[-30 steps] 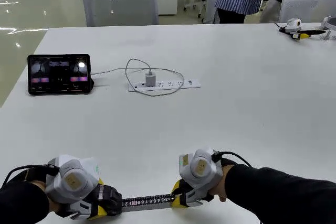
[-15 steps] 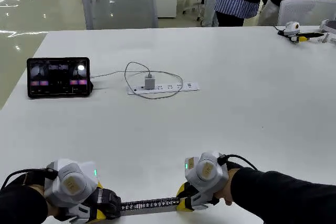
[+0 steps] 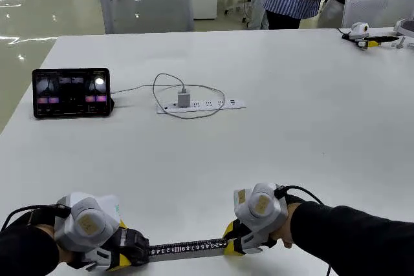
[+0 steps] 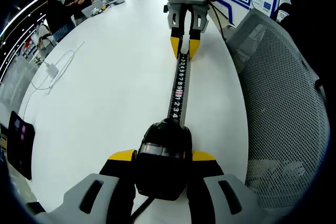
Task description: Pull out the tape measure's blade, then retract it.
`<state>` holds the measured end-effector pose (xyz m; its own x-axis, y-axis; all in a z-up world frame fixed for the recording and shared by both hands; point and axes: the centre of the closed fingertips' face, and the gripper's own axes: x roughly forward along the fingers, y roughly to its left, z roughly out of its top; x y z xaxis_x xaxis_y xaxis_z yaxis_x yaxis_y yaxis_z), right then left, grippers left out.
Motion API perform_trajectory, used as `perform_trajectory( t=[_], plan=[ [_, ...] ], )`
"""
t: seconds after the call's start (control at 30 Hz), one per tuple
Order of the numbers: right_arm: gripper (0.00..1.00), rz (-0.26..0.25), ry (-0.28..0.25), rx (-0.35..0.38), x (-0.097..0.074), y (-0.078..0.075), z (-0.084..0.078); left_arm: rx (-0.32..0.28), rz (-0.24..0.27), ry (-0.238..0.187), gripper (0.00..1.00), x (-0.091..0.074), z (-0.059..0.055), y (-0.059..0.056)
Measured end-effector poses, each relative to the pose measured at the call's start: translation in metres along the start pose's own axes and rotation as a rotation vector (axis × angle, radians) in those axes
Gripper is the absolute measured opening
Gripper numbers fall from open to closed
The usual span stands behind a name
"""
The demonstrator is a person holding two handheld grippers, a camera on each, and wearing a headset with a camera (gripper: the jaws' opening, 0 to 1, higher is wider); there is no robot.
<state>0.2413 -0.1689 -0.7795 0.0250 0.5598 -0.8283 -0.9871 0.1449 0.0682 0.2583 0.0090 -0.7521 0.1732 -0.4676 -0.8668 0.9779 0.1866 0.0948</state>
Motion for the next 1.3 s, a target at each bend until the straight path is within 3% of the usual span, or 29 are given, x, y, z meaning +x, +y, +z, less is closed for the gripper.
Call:
perform_trajectory(
  t=[1.3],
  plan=[
    [0.09, -0.017, 0.029, -0.003, -0.018, -0.007, -0.025, -0.019, 0.013, -0.008, 0.32, 0.000, 0.000, 0.001]
  ],
)
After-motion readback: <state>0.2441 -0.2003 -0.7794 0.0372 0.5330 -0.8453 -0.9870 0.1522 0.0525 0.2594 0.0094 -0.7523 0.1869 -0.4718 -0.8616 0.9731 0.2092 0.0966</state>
